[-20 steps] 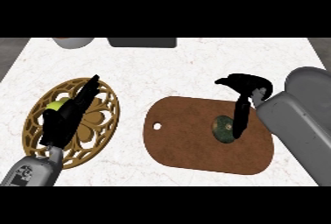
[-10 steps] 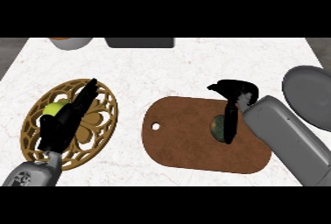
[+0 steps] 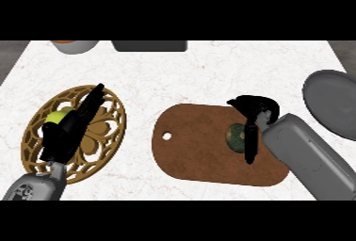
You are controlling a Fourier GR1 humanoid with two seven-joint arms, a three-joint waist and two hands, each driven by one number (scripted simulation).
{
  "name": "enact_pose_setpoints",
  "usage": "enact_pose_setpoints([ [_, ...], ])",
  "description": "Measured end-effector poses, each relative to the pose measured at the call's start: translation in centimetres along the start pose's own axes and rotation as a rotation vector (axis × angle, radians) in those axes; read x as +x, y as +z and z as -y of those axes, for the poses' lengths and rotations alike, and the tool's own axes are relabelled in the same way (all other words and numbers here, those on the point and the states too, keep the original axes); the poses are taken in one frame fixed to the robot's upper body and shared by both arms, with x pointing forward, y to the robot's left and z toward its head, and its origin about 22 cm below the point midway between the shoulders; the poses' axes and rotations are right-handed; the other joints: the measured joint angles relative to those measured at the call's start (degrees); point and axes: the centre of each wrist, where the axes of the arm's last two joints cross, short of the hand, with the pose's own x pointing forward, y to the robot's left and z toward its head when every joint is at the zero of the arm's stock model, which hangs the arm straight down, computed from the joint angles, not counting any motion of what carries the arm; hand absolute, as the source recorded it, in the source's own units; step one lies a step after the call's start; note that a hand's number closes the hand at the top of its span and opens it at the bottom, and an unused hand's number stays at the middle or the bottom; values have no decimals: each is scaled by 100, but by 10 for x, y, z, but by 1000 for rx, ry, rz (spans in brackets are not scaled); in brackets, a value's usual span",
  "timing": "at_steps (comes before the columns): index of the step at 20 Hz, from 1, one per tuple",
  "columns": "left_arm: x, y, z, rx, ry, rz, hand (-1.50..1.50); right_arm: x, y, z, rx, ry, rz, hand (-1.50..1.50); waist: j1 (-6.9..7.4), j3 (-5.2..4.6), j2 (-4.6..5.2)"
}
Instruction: Pick the squash from the cutting board and place it in the pan
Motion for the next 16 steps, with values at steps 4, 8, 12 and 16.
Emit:
enact_pose_setpoints([
  [4, 2, -3, 1, -4, 2, 3, 0, -2, -8, -12, 1, 8, -24, -150, 5, 1, 5],
  [8, 5, -6, -5, -3, -1, 7, 0, 3, -20, -19, 7, 21, -49, -150, 21, 1, 8],
  [12, -1, -5, 0, -2, 0, 6, 0, 5, -20, -23, 19, 33, -11, 150, 16, -8, -8],
  [16, -3, -5, 1, -2, -4, 3, 0, 2, -20, -23, 31, 67, 14, 150, 23, -21, -30],
])
